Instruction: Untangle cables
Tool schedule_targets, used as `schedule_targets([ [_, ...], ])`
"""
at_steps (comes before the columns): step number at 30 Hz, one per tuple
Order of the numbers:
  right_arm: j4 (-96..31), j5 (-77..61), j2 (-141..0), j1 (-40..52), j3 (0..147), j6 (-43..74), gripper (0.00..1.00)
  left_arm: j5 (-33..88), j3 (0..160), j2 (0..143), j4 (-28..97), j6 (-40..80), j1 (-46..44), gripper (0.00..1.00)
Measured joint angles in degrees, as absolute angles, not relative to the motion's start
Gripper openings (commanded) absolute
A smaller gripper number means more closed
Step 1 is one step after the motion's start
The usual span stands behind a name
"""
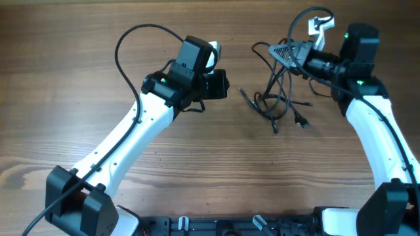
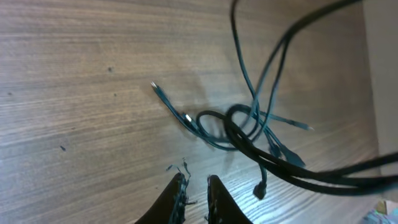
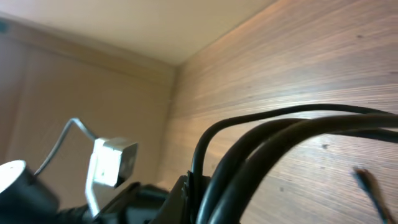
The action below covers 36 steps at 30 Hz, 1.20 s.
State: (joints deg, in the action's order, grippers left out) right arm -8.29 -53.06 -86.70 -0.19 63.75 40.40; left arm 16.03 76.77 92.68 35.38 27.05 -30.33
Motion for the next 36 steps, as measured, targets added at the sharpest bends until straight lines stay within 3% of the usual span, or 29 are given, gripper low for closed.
schedule_targets([
  [3, -22.44, -42.35, -87.02, 3.81, 68.64, 35.97, 0.04, 16.51, 76.77, 92.68, 35.62, 27.0, -30.33, 0.14],
  [7, -31.09, -32.88, -87.09, 6.66, 74.19, 32.34, 0.05, 16.82, 76.77, 92.68, 35.68, 27.29, -29.34, 0.17],
  [18, -38.39, -19.35, -87.72, 12.23, 77.01, 26.48, 0.05, 16.86, 76.77, 92.68, 40.07, 28.64, -21.5, 0.2],
  [25, -39.0, -25.45, -90.37, 19.99, 77.03, 22.96, 0.04, 16.84, 76.77, 92.68, 41.41, 28.77, -19.22, 0.24],
  [30, -38.52, -36.01, -90.32, 15.51, 77.03, 21.45, 0.04, 17.3, 76.77, 92.68, 41.54, 28.45, -18.13, 0.29],
  [36, -38.61, -46.11, -90.32, 8.45, 77.03, 20.64, 0.04, 23.88, 76.77, 92.68, 40.29, 20.4, -19.38, 0.47],
])
